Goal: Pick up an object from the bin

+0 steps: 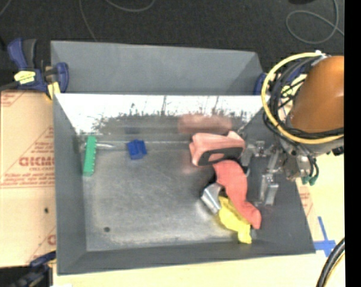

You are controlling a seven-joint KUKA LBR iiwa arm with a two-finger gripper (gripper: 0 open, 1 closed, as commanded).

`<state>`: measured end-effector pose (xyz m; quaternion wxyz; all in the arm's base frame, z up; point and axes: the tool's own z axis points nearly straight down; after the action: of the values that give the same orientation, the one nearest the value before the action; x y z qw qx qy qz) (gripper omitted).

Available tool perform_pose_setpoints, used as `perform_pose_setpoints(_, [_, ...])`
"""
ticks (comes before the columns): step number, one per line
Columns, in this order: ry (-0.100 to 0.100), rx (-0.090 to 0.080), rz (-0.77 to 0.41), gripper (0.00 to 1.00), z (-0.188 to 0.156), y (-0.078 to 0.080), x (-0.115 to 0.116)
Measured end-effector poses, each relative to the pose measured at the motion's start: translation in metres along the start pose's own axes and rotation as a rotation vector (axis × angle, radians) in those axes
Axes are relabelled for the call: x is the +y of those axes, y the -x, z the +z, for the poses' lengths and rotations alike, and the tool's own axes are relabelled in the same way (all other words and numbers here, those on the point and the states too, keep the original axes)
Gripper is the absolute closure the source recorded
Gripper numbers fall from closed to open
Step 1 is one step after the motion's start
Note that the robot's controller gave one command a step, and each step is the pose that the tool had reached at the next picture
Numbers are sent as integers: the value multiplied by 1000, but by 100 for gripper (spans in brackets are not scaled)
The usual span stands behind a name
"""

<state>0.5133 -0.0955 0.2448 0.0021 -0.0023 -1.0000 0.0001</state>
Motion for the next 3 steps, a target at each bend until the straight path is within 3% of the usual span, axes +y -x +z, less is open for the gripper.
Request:
perform_pose_setpoints(1, [-2,-8,-3,0,-4,1,0])
perform_pose_setpoints(2, [-4,-16,-20,0,31,7,15])
perform_pose_setpoints(3, [0,-2,41,0,64,3,34])
